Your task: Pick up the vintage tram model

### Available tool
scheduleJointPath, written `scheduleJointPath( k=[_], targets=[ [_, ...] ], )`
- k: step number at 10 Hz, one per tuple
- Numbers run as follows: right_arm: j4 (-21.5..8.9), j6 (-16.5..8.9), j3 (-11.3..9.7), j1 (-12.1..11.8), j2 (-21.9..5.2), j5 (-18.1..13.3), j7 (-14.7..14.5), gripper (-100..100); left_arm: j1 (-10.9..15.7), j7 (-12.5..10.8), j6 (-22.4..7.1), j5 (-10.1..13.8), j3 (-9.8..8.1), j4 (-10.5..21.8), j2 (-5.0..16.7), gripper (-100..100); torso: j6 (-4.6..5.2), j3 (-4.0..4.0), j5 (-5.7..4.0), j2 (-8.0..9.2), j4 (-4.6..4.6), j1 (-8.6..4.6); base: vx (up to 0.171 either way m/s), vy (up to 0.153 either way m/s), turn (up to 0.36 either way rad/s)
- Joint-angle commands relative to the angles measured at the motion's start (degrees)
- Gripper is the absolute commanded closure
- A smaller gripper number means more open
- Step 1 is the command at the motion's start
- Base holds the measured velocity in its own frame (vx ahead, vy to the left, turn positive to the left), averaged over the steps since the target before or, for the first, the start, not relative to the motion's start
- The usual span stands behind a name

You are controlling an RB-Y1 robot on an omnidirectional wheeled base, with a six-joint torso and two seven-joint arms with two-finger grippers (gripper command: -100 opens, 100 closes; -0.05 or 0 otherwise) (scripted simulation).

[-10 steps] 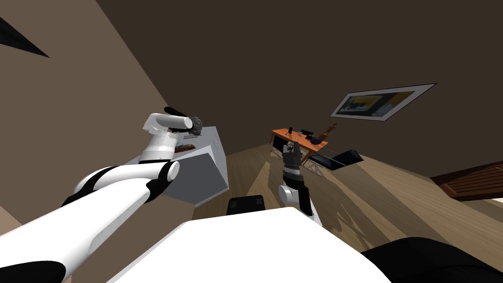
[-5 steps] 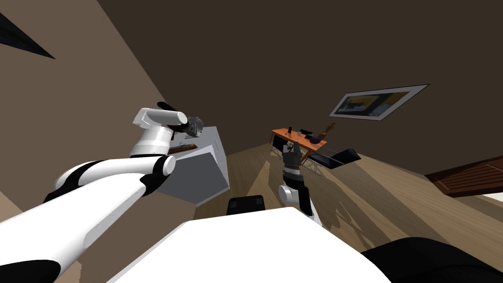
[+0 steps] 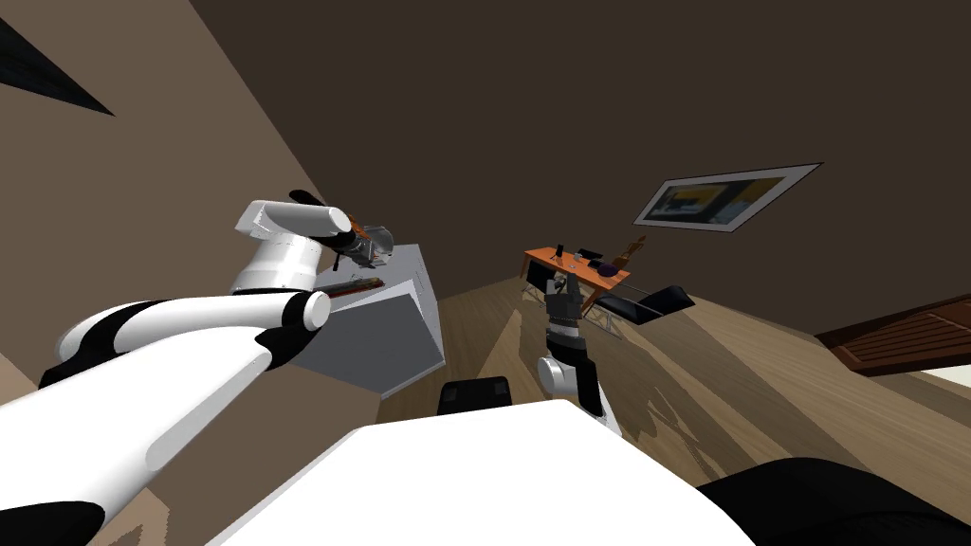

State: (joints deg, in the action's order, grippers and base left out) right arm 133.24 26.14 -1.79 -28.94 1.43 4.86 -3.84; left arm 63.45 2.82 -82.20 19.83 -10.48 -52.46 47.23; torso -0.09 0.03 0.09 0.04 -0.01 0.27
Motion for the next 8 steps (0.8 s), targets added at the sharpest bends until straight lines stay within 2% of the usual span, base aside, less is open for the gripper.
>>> scheduleJointPath(
  k=[1, 2, 3, 4, 6, 7, 8],
  targets=[
    [0.00, 0.00, 0.00, 0.00, 0.00, 0.00, 0.00, 0, 1.55, 0.30, -2.86, 0.70, -0.17, 2.86, 1.32, -100, 0.00, 0.00, 0.00, 0.00, 0.00, 0.00, 0.008, 0.074, -0.017],
    [0.00, 0.00, 0.00, 0.00, 0.00, 0.00, 0.00, 0, 1.55, 0.30, -4.12, 0.70, -0.17, 3.60, 1.32, -100, -0.01, -0.02, 0.01, -0.03, 0.00, 0.08, 0.002, 0.067, -0.009],
    [0.00, 0.00, 0.00, 0.00, 0.00, 0.00, 0.00, 0, 3.03, 0.72, -6.12, 1.25, -0.21, 5.57, 2.44, -100, -0.01, -0.02, 0.02, -0.03, -0.01, 0.07, 0.012, 0.087, -0.011],
    [0.00, 0.00, 0.00, 0.00, 0.00, 0.00, 0.00, 0, 3.03, 0.72, -6.82, 1.25, -0.21, 7.07, 2.44, -100, -0.01, -0.03, 0.03, -0.06, -0.01, 0.13, 0.015, 0.078, -0.010],
    [0.00, 0.00, 0.00, 0.00, 0.00, 0.00, 0.00, 0, 3.03, 0.72, -6.82, 1.25, -0.21, 7.07, 2.44, -100, 0.00, -0.04, 0.00, -0.07, -0.02, -0.05, 0.003, 0.010, 0.002],
    [0.00, 0.00, 0.00, 0.00, 0.00, 0.00, 0.00, 0, 4.25, 1.12, -9.26, 1.76, -0.22, 9.29, 3.44, -100, 0.01, -0.03, -0.04, -0.05, -0.02, -0.19, 0.020, 0.042, -0.008],
    [0.00, 0.00, 0.00, 0.00, 0.00, 0.00, 0.00, 0, 4.25, 1.12, -9.26, 1.76, -0.22, 10.40, 3.44, -100, 0.00, -0.05, -0.02, -0.09, -0.02, -0.06, 0.017, 0.060, -0.010]
  ],
)
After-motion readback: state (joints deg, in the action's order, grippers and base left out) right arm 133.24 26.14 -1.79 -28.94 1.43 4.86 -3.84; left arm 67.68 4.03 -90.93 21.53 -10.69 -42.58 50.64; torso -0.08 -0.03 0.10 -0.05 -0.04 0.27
